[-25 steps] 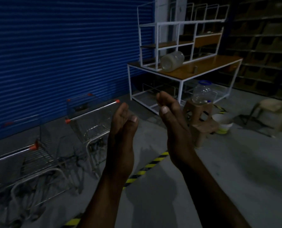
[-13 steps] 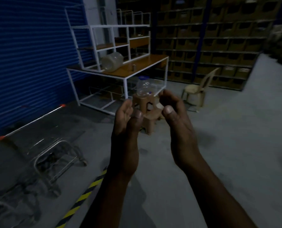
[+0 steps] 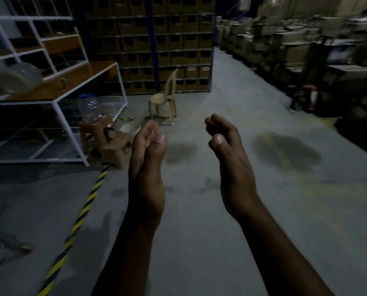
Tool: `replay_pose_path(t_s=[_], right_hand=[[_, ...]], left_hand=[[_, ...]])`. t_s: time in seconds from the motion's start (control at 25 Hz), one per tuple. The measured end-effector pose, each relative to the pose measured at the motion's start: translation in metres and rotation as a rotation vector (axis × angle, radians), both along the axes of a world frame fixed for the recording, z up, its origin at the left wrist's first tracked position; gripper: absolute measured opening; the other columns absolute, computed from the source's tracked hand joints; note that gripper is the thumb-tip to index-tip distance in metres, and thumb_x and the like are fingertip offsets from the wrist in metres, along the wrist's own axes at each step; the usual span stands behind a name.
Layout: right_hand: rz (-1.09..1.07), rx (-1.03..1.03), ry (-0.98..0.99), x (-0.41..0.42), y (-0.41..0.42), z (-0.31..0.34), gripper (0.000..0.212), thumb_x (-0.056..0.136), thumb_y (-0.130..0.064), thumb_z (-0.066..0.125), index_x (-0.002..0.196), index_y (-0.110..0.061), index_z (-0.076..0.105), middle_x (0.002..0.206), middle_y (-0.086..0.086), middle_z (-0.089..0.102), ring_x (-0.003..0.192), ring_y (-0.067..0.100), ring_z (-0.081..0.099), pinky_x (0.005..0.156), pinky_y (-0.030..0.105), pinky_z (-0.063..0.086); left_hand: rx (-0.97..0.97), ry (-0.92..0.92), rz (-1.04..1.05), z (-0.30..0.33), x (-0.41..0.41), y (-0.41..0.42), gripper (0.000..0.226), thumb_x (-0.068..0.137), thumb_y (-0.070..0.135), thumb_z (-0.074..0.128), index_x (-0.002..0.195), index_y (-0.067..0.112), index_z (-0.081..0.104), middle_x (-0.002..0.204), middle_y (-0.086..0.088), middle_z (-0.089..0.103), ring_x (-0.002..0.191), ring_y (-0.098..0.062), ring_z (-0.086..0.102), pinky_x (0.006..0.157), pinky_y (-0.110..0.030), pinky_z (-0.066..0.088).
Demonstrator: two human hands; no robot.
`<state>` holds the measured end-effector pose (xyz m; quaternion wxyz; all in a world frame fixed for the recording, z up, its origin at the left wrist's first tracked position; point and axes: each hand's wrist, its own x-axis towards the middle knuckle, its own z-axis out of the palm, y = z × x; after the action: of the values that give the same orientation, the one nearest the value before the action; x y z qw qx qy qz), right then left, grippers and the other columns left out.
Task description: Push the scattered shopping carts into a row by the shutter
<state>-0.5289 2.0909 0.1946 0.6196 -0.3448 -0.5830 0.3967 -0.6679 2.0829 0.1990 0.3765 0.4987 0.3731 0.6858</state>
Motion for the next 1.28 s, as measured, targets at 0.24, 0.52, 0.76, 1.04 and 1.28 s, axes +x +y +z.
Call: replay_pose_path(t_s=[0.24, 0.52, 0.76, 1.04, 1.28], right_hand=[[-0.238, 0.022, 0.007, 0.060, -0.014, 0.014, 0.051, 0.099, -0.039, 0.042, 0.147, -0.023, 0.039, 0.151, -0.010, 0.044, 0.139, 0.000, 0.039, 0.104, 0.011, 0.038], [-0.508, -0.038, 0.028, 0.120, -0.019, -0.004, 0.050, 0.098, -0.041, 0.044, 0.146, -0.027, 0.040, 0.150, -0.013, 0.045, 0.137, -0.003, 0.040, 0.100, 0.008, 0.038], [-0.754, -0.011, 0.084, 0.249, -0.029, -0.017, 0.053, 0.097, -0.040, 0.043, 0.146, -0.022, 0.040, 0.150, -0.009, 0.046, 0.137, 0.000, 0.041, 0.104, 0.013, 0.040], [-1.026, -0.016, 0.063, 0.463, -0.060, -0.014, 0.053, 0.095, -0.041, 0.043, 0.145, -0.025, 0.040, 0.149, -0.011, 0.046, 0.137, -0.002, 0.040, 0.104, 0.013, 0.039], [-1.160, 0.031, 0.076, 0.613, -0.080, -0.001, 0.050, 0.097, -0.037, 0.043, 0.145, -0.022, 0.040, 0.150, -0.006, 0.045, 0.136, -0.001, 0.041, 0.099, 0.009, 0.039]], left_hand=[[-0.007, 0.047, -0.221, 0.019, 0.063, 0.016, 0.075, 0.075, 0.061, 0.056, 0.142, 0.029, 0.048, 0.146, 0.012, 0.052, 0.134, -0.002, 0.048, 0.113, -0.030, 0.035], [-0.003, 0.046, -0.516, 0.004, 0.135, 0.051, 0.077, 0.075, 0.059, 0.055, 0.144, 0.026, 0.047, 0.145, 0.012, 0.053, 0.133, -0.002, 0.049, 0.107, -0.023, 0.038], [0.007, 0.073, -0.793, -0.004, 0.278, 0.066, 0.064, 0.087, 0.046, 0.056, 0.146, 0.021, 0.044, 0.147, 0.008, 0.051, 0.132, 0.000, 0.050, 0.096, -0.009, 0.042], [0.003, 0.086, -1.044, 0.000, 0.523, 0.059, 0.063, 0.088, 0.044, 0.054, 0.146, 0.021, 0.043, 0.147, 0.007, 0.051, 0.132, -0.001, 0.049, 0.103, -0.013, 0.042], [0.025, 0.073, -1.256, 0.006, 0.690, 0.047, 0.062, 0.089, 0.040, 0.053, 0.147, 0.020, 0.041, 0.147, 0.008, 0.050, 0.132, -0.001, 0.050, 0.095, -0.008, 0.043]])
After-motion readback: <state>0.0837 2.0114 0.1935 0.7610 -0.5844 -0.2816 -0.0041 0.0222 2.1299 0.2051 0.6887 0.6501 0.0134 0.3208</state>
